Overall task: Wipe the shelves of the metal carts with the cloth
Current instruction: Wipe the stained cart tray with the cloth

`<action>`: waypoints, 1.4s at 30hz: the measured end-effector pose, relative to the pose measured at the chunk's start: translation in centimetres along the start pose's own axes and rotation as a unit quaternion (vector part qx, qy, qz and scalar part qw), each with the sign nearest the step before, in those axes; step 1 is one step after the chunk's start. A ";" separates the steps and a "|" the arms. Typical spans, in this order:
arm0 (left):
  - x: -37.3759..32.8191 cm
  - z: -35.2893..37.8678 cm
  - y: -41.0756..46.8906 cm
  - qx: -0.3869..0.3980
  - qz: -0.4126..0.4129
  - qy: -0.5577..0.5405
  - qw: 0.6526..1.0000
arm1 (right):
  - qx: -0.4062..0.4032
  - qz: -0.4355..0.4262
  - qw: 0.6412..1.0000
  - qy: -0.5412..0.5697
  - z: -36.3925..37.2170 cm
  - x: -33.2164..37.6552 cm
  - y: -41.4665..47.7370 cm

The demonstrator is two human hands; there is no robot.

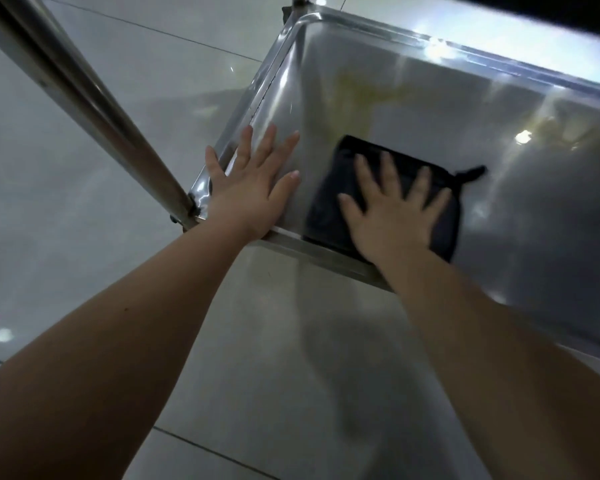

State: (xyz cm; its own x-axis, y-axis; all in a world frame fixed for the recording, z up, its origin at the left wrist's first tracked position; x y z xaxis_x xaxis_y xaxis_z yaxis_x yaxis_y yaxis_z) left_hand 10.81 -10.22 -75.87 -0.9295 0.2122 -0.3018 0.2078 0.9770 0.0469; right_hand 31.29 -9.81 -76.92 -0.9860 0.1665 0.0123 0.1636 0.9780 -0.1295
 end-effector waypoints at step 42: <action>-9.4 4.0 3.4 0.043 0.007 0.074 0.996 | 0.005 -0.004 0.998 0.064 -0.4 -6.6 0.7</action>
State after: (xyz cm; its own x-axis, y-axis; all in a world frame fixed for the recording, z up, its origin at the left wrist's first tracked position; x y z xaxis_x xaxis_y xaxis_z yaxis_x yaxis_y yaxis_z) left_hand 21.46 -9.00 -76.66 -0.9597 0.2327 -0.1578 0.2408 0.9700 -0.0340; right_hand 37.98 -10.14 -76.71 -0.9747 0.1745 0.1395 0.1552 0.9781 -0.1386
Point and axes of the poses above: each hand's wrist, its own y-axis towards the middle knuckle, its own z-axis out of the palm, x = y × z, the point moved 7 cm from there along y, towards the middle knuckle, and after that the axes turned 10 degrees about z, right-handed, at the moved point
